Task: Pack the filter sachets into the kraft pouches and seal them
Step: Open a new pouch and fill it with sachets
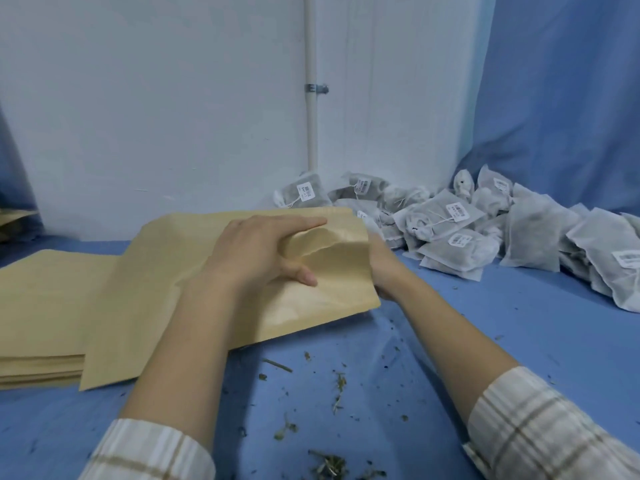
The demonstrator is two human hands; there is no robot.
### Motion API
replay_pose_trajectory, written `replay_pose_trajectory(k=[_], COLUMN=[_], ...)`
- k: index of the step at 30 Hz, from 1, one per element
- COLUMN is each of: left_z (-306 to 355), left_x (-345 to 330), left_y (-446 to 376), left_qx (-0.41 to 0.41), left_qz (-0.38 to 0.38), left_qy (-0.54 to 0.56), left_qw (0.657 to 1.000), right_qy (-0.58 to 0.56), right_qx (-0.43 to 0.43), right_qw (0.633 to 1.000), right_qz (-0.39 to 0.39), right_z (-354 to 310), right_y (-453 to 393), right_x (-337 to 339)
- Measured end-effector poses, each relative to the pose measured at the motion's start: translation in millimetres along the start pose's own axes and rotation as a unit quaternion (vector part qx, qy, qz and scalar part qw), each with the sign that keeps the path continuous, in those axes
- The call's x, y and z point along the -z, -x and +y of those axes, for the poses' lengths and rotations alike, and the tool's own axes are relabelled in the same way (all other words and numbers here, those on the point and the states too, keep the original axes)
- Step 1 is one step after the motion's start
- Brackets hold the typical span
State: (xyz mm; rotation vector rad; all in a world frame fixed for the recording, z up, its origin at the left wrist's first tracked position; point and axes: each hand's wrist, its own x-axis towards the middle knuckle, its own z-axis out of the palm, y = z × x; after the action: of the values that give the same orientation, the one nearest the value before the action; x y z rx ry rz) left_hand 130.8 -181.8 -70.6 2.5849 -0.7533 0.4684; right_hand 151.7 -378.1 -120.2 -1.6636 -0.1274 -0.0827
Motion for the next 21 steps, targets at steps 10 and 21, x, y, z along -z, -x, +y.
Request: replay_pose_trajectory(k=[10, 21], left_z=[-4.6, -15.2], left_x=[-5.6, -4.8], left_y=[1.8, 2.5], left_qx=[0.032, 0.058], left_qz=[-0.009, 0.0], left_qy=[-0.041, -0.072], left_qw=[0.999, 0.996], right_qy=[0.311, -0.009], right_qx=[-0.012, 0.017], right_qw=[0.909, 0.927], right_qz=[0.277, 0.375], right_z=[24.1, 27.4], right_y=[-19.5, -19.7], right_x=[17.7, 37.7])
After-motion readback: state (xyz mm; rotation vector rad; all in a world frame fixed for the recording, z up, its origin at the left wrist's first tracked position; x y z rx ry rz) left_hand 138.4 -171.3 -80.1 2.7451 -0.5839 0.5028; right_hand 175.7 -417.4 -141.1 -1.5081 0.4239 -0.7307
